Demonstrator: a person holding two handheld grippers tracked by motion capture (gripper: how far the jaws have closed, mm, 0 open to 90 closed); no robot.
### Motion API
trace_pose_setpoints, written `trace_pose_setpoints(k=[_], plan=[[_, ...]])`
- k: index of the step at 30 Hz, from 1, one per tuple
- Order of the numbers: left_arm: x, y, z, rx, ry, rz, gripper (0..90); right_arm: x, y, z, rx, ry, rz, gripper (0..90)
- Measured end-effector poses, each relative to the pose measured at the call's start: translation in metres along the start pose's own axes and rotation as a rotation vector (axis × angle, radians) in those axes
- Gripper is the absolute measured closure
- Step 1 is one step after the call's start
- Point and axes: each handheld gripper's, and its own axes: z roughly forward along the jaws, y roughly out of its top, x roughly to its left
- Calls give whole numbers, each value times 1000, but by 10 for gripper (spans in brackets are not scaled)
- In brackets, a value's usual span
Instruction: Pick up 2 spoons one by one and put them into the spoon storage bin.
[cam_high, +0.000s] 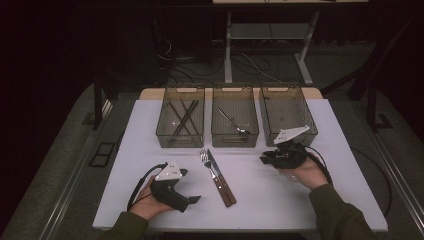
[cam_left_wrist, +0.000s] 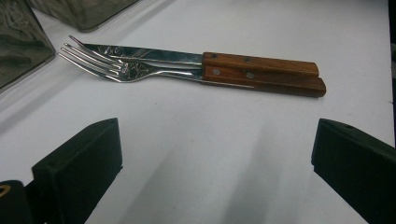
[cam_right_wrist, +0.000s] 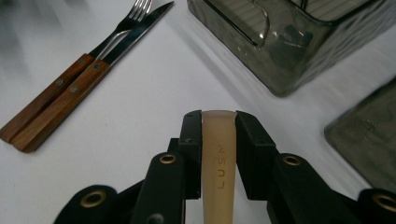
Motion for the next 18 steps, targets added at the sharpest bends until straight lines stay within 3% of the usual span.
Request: trace_pose_setpoints(k=[18], plan=[[1, 0, -1, -12, -2, 0, 9, -5, 36, 7, -23, -8, 6, 730]])
